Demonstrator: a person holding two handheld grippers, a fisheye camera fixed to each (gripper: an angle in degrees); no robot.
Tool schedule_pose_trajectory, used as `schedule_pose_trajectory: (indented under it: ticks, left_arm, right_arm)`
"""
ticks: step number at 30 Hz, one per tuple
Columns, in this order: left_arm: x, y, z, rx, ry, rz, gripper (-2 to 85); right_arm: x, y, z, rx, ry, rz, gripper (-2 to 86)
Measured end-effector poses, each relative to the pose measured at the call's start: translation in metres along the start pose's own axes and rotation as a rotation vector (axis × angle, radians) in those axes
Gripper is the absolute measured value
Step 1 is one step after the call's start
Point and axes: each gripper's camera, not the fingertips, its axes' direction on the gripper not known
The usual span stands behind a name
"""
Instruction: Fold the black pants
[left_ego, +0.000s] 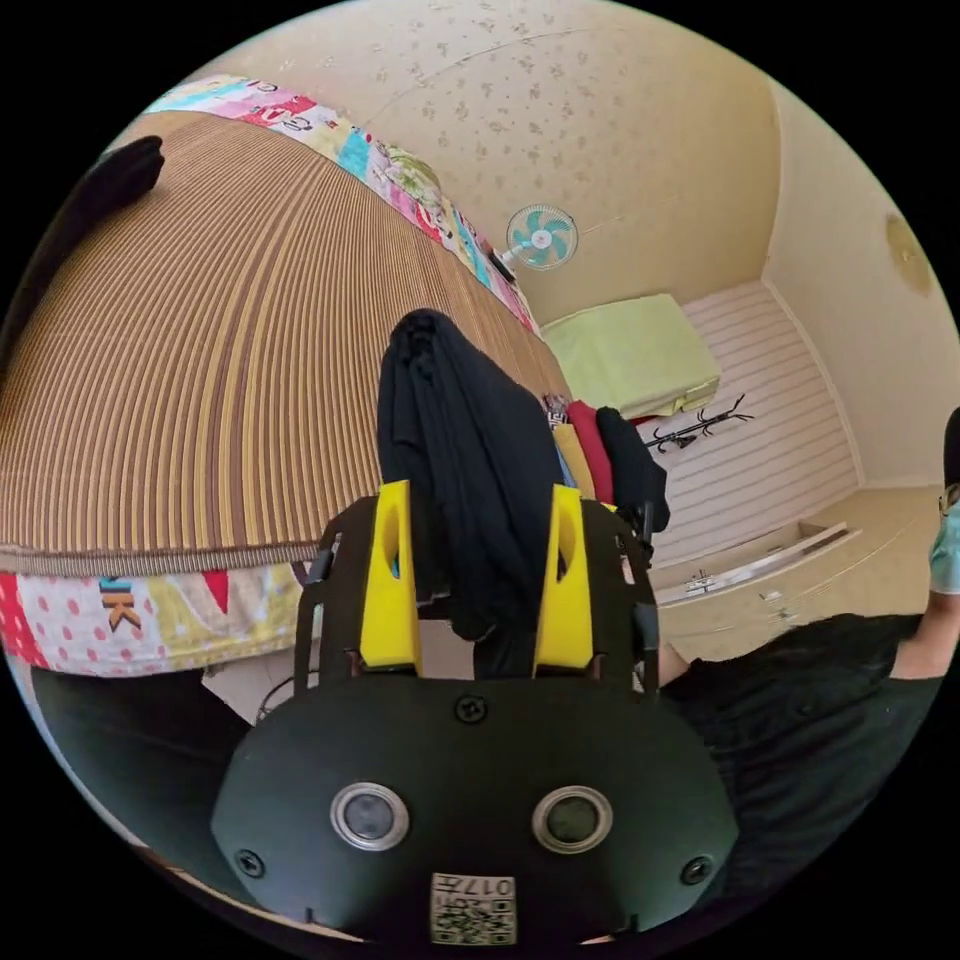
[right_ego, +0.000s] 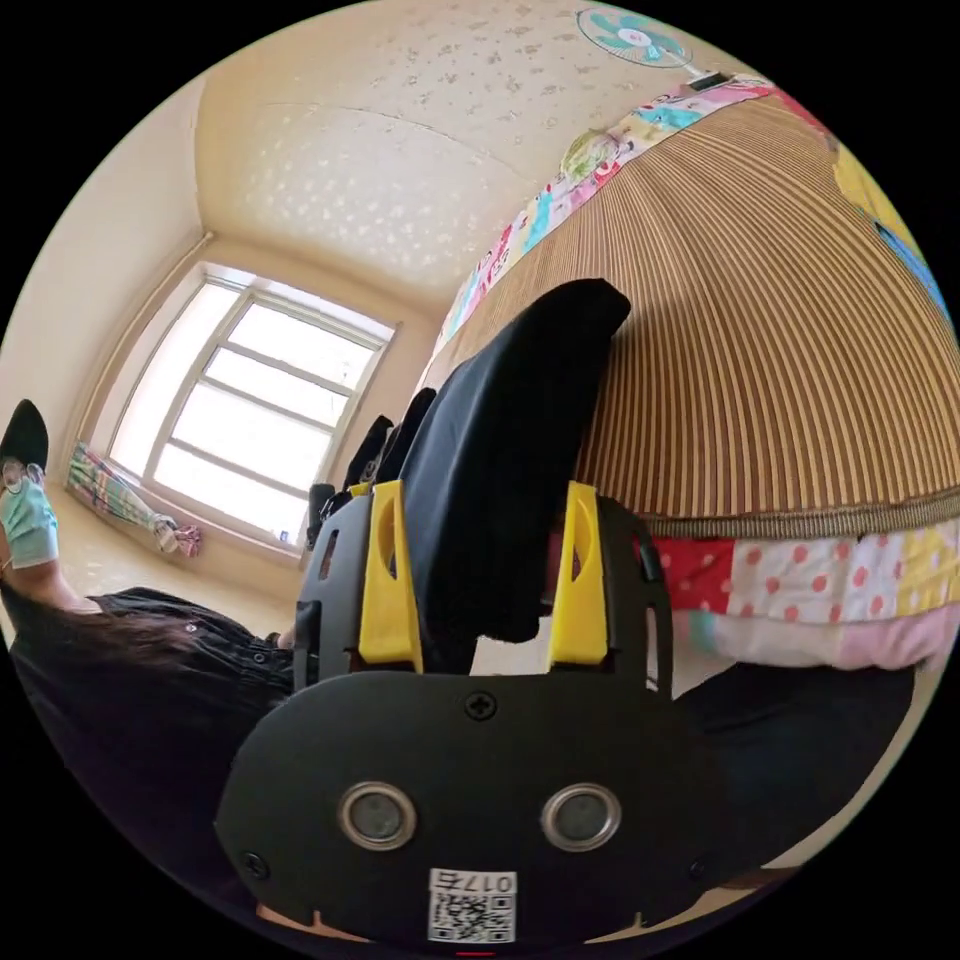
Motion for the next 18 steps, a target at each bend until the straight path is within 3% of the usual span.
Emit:
schedule_pose_trajectory:
  ticks: [3,4,6,11,14,18]
  left_arm:
    - [-0.017,-0.042,0.05,-0.199,-0.044,-0.045,20.3]
    - [-0.026,-0.043,0.064,-0.229,0.021,-0.108,20.9]
    - [-0.027,-0.027,0.063,-0.143,0.11,-0.172,20.6]
    - [-0.018,0.023,0.052,-0.188,0.156,-0.228,16.9]
    - [-0.015,0.048,0.008,-0.053,0.132,-0.288,16.0]
    - [-0.007,0.037,-0.097,0.281,0.034,-0.258,14.9]
  right_arm:
    - [0.017,-0.052,0.044,-0.172,-0.017,0.032,23.4]
    - [0.019,-0.058,0.058,-0.204,-0.039,0.029,23.5]
    - [0.009,-0.055,0.062,-0.177,-0.039,-0.006,24.3]
    - [-0.012,-0.033,0.069,-0.29,-0.168,0.057,19.9]
    - [-0.037,-0.025,0.087,-0.29,-0.227,0.071,16.2]
    - [-0.083,-0.062,0.144,-0.329,-0.333,0.01,14.4]
